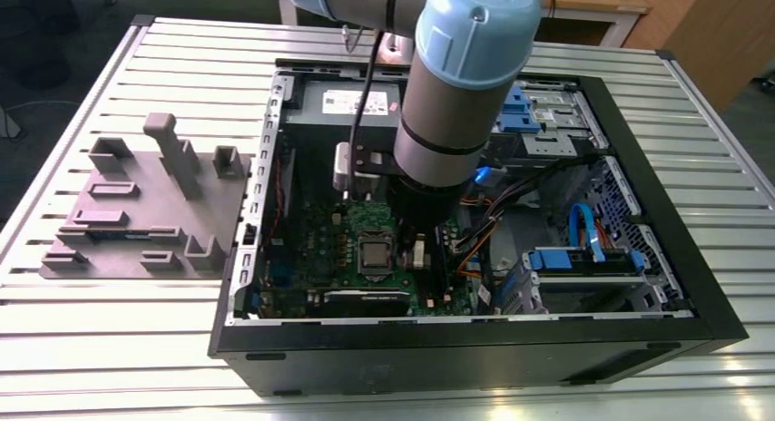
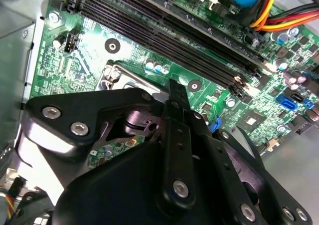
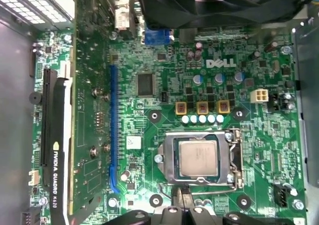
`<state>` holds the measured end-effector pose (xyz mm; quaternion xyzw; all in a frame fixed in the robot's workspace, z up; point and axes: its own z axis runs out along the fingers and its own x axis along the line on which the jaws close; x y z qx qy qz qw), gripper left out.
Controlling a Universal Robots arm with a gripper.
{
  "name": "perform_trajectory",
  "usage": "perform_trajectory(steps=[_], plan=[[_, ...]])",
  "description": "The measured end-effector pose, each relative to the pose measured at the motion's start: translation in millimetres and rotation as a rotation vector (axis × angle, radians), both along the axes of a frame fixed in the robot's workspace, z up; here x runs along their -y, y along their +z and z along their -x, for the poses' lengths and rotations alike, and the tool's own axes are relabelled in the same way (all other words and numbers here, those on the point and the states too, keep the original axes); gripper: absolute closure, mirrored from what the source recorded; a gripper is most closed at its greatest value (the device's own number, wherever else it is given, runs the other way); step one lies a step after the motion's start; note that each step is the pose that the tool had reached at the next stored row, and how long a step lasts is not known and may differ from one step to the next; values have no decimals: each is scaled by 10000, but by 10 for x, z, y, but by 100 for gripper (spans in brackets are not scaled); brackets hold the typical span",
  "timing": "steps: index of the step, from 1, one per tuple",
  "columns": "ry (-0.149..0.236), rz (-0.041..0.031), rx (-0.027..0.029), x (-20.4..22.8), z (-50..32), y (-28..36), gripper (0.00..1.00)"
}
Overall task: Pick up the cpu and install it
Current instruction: 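Install the first cpu locking lever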
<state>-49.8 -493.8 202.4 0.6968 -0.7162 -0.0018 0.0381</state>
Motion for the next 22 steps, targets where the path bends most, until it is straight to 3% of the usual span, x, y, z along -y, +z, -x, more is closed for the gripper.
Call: perform_trajectory(steps=[6, 11, 22], plan=[[213, 3, 46, 7, 17, -12, 90], [250, -12, 145, 7, 48, -54, 90], [266, -14, 160, 8, 53, -116, 90]])
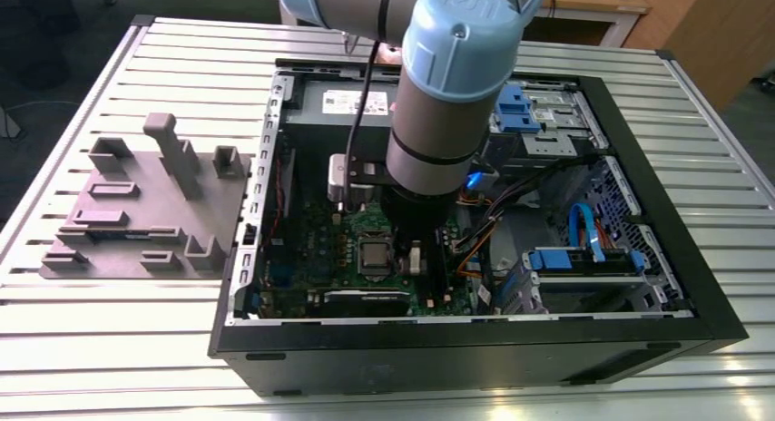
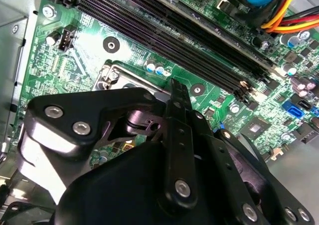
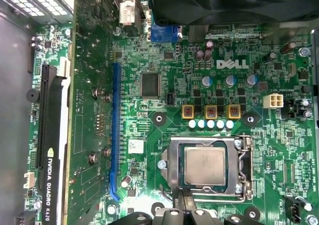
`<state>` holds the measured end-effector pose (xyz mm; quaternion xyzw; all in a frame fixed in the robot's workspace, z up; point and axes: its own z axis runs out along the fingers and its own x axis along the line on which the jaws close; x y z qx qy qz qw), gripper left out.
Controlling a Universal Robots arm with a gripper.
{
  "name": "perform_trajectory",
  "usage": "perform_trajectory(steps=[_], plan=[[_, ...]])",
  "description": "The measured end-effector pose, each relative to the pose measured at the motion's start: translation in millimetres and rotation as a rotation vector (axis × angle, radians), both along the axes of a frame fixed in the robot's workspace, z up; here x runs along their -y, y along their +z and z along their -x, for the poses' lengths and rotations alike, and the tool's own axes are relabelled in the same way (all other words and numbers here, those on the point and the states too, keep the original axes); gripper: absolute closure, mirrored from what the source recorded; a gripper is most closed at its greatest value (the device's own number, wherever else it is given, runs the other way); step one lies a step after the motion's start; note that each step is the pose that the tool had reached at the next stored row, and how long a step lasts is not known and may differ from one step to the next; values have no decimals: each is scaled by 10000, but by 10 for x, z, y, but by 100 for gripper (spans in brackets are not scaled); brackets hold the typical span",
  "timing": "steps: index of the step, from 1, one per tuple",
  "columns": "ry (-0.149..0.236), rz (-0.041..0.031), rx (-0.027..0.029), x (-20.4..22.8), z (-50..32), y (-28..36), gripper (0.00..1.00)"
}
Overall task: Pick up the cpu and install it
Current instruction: 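Install the first cpu locking lever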
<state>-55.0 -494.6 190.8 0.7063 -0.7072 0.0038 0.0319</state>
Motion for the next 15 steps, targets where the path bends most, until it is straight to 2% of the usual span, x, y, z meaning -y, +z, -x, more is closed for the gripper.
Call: perform_trajectory(steps=[15], plan=[[0, -10, 2, -1, -48, -40, 90]])
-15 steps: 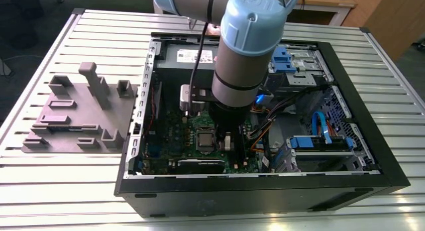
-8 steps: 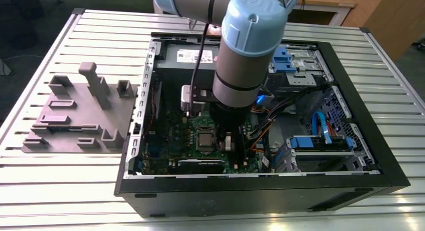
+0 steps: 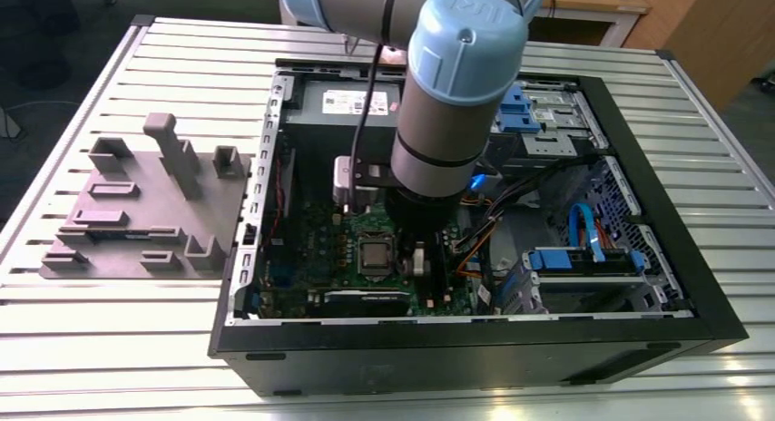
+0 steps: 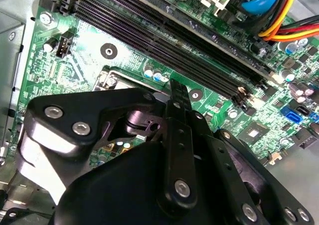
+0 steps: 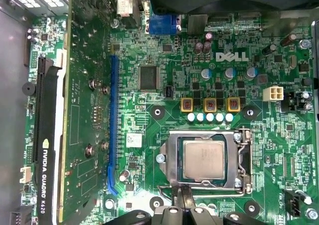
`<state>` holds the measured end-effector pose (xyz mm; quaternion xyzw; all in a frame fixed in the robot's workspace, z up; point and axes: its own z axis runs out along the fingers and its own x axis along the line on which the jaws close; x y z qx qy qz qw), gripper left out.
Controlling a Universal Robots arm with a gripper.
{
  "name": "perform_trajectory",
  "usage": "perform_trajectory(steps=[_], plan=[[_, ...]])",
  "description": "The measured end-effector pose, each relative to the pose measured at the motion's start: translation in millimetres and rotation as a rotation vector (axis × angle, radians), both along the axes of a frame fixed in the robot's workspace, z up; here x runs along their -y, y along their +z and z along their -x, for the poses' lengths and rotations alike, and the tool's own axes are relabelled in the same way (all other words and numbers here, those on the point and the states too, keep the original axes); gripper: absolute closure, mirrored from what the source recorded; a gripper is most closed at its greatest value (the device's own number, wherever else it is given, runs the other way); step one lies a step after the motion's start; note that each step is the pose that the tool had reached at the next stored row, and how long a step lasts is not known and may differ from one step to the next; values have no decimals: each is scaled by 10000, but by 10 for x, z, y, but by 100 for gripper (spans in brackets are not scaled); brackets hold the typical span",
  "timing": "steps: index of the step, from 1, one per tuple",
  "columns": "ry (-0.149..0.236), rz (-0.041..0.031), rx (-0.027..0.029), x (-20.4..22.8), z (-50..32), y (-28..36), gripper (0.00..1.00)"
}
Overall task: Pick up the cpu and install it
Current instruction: 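Install the first cpu locking lever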
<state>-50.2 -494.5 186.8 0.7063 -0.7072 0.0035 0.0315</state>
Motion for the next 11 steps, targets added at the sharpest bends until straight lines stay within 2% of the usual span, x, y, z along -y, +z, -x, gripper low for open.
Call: perform_trajectory(steps=[11], plan=[[0, -38, 0, 0, -8, -9, 90]])
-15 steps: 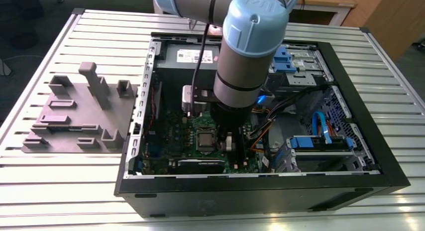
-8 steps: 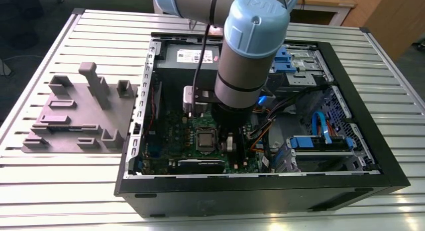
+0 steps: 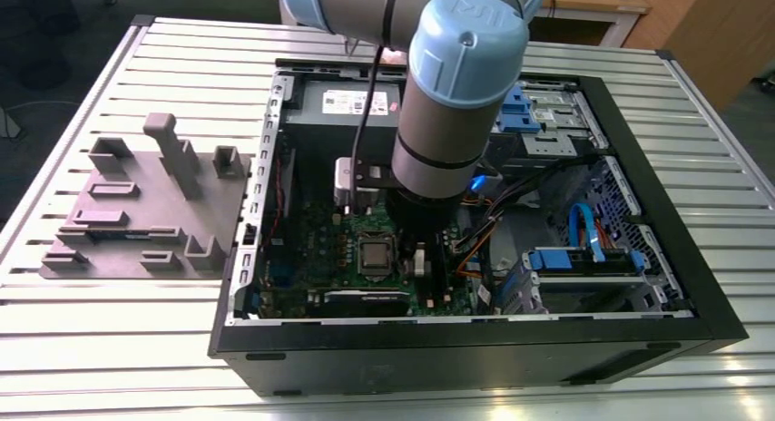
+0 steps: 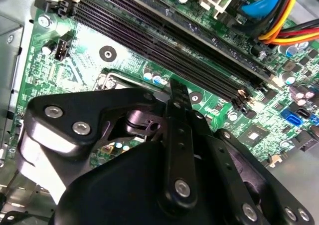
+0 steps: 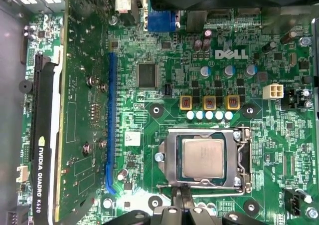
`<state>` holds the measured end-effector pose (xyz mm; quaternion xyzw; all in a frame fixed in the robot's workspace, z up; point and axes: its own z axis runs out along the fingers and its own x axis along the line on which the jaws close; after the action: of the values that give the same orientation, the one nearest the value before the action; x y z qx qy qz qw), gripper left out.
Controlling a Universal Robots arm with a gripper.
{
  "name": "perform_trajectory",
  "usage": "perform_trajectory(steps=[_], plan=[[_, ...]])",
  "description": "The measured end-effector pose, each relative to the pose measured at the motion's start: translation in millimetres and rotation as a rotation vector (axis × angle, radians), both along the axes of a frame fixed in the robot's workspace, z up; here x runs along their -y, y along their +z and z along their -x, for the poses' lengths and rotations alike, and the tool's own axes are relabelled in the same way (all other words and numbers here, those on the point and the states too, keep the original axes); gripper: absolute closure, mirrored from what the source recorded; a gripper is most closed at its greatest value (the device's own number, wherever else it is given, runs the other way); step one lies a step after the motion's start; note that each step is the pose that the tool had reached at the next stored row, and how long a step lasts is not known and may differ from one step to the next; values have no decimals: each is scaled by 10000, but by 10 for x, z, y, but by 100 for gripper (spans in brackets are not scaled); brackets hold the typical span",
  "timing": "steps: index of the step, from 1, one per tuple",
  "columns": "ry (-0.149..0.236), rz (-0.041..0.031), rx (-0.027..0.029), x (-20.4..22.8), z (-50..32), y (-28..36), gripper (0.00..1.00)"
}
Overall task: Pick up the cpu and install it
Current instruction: 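Install the first cpu locking lever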
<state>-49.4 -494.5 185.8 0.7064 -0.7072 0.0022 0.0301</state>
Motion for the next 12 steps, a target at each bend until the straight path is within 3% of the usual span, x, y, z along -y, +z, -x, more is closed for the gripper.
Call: perform_trajectory(steps=[4, 12], plan=[[-2, -44, 5, -3, 0, 50, 90], [0, -60, 0, -1, 0, 212, 90]])
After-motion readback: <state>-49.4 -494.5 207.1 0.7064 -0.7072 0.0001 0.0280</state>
